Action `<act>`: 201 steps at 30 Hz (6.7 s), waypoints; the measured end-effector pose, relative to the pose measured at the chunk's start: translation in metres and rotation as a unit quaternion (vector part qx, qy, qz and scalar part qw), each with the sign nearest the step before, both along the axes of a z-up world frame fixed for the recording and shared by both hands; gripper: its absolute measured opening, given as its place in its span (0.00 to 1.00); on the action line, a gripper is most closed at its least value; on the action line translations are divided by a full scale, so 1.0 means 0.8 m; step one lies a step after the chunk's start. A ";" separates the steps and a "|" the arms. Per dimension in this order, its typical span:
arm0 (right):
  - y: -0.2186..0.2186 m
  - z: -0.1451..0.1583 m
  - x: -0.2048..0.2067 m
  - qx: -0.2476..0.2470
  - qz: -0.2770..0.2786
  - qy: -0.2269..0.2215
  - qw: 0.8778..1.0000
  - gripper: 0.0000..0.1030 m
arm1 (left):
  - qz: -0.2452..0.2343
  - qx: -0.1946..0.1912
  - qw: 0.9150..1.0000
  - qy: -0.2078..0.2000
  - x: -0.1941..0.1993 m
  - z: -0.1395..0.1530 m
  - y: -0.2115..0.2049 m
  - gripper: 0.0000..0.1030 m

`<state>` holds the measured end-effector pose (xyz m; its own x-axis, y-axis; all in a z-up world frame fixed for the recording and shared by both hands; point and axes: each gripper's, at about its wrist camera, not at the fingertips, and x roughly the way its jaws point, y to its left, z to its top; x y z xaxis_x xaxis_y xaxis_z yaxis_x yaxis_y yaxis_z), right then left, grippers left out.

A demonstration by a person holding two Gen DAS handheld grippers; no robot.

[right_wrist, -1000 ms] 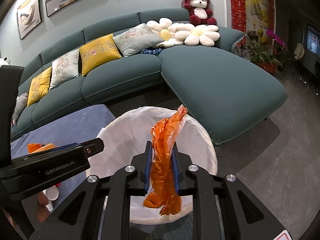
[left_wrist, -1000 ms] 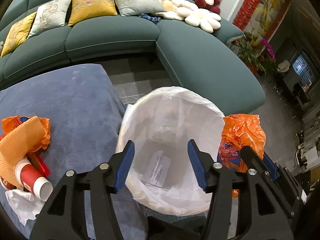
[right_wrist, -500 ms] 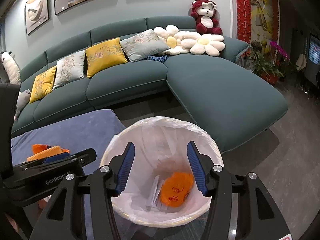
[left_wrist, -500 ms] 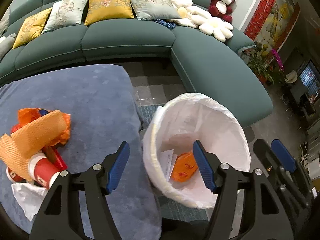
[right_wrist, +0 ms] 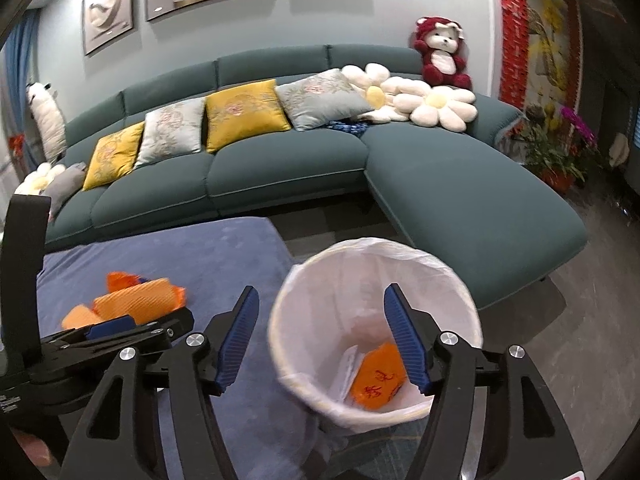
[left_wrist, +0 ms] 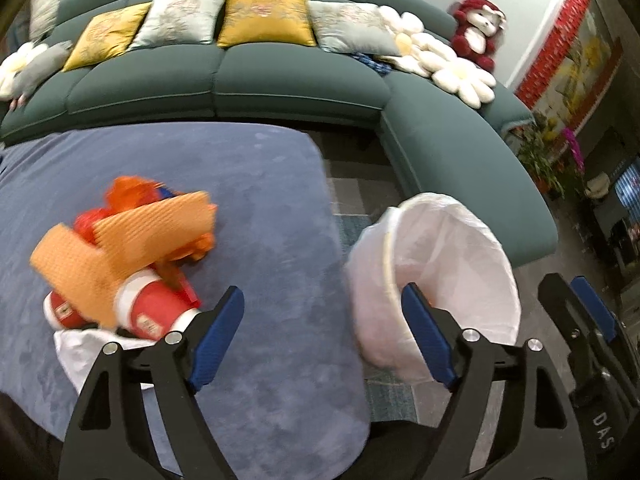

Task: Collect trash
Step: 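Move both tools back to the trash pile on the table, then grasp the white tissue with the left tool, then grasp a red paper cup with the right tool while the left tool holds the tissue, then carry tissue and cup over the bin while the left tool opens, dropping the tissue, then open the right tool to drop the red paper cup into the bin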

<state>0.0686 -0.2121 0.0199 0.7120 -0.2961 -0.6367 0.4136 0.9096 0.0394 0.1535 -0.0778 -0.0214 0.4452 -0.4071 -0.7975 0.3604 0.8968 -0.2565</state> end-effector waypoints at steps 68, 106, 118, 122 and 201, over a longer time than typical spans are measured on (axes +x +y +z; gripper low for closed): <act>0.228 -0.188 0.181 0.055 0.202 0.174 0.962 0.77 | 0.171 0.053 0.973 0.144 0.056 -0.176 0.282 0.06; 0.131 -0.077 0.033 0.060 0.106 0.066 0.990 0.58 | 0.067 0.041 0.997 0.028 -0.020 -0.050 0.157 0.06; 0.033 -0.032 -0.044 0.053 0.025 0.012 0.998 0.58 | -0.001 0.023 0.999 -0.025 -0.049 0.013 0.042 0.06; -0.001 -0.026 -0.065 0.053 -0.004 0.002 0.999 0.58 | -0.026 0.014 0.999 -0.039 -0.057 0.029 0.000 0.06; -0.042 -0.006 -0.013 0.034 -0.020 -0.006 0.999 0.68 | 0.014 0.014 1.000 -0.010 -0.004 0.008 -0.006 0.69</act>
